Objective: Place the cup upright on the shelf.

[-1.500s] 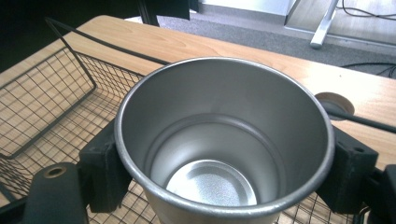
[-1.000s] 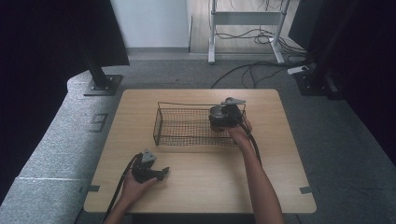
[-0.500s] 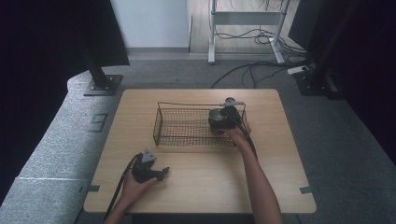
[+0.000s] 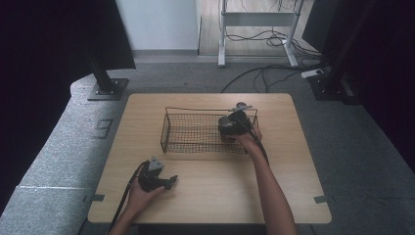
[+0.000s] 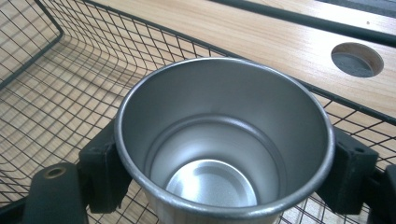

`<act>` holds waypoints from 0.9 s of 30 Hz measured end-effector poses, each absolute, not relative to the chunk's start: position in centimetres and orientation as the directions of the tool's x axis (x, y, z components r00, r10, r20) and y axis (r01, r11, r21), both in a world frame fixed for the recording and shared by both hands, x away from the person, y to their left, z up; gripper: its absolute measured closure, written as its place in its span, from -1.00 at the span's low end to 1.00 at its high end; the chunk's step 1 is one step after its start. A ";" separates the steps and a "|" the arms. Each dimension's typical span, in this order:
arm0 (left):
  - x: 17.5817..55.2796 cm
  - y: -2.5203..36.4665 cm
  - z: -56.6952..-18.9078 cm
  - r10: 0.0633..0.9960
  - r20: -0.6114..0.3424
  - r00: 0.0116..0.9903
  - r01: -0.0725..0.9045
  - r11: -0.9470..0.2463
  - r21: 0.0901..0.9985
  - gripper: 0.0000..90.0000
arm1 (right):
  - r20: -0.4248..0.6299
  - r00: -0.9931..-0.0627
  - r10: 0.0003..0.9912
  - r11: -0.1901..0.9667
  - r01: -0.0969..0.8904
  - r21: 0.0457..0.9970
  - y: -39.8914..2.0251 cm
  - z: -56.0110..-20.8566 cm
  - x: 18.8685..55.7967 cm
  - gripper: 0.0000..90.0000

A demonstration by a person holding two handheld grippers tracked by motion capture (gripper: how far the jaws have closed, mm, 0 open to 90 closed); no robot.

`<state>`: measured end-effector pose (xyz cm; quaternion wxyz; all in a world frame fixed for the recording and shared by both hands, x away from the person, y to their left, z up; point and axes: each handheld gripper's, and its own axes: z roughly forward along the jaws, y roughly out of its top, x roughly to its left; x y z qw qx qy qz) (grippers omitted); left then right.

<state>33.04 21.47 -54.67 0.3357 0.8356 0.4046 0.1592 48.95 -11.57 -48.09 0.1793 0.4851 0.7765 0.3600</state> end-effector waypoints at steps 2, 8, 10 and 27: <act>33.0 21.5 -54.7 0.783 -0.006 0.622 0.569 -0.447 0.690 -0.61 | 0.065 -0.465 0.883 0.277 0.629 0.727 -11.5 -48.1 49.0 -0.60; 33.0 21.5 -54.7 0.782 -0.004 0.623 0.569 -0.449 0.689 -0.61 | 0.069 -0.471 0.879 0.291 0.647 0.705 -11.5 -48.2 49.2 -0.60; 33.0 21.5 -54.7 0.782 -0.004 0.623 0.569 -0.449 0.690 -0.61 | 0.061 -0.473 0.879 0.304 0.653 0.694 -11.4 -48.2 49.2 -0.60; 33.0 21.5 -54.7 0.782 -0.005 0.624 0.568 -0.449 0.690 -0.61 | 0.067 -0.479 0.875 0.330 0.693 0.642 -11.5 -48.3 49.1 -0.61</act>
